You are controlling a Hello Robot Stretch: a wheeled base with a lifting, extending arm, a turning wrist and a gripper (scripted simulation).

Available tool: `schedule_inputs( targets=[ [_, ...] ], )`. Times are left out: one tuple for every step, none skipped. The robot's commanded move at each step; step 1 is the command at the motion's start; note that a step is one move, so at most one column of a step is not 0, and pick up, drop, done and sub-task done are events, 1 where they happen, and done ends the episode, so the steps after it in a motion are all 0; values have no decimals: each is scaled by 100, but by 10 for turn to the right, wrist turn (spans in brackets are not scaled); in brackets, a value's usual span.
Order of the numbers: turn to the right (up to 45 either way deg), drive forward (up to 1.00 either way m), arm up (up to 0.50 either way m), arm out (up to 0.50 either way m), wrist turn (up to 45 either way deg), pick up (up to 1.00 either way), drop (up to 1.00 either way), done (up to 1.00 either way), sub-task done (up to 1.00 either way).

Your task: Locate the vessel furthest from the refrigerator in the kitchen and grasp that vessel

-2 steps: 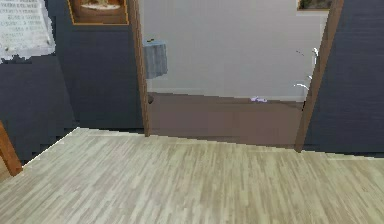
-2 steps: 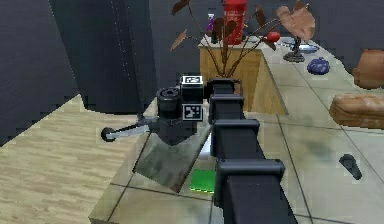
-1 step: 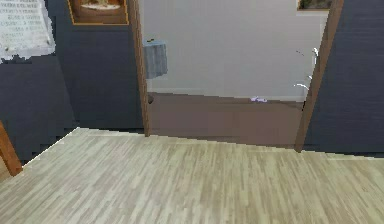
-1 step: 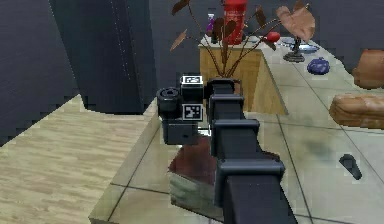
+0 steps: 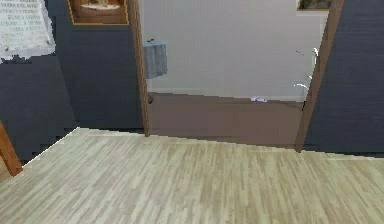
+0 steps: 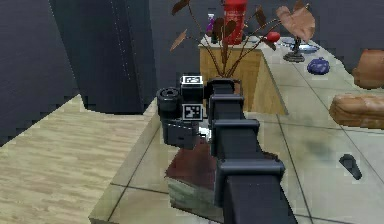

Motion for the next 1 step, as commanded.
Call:
schedule_inputs(
  targets=[
    [0, 0, 0, 2, 0, 0, 0, 0, 0]
  ],
)
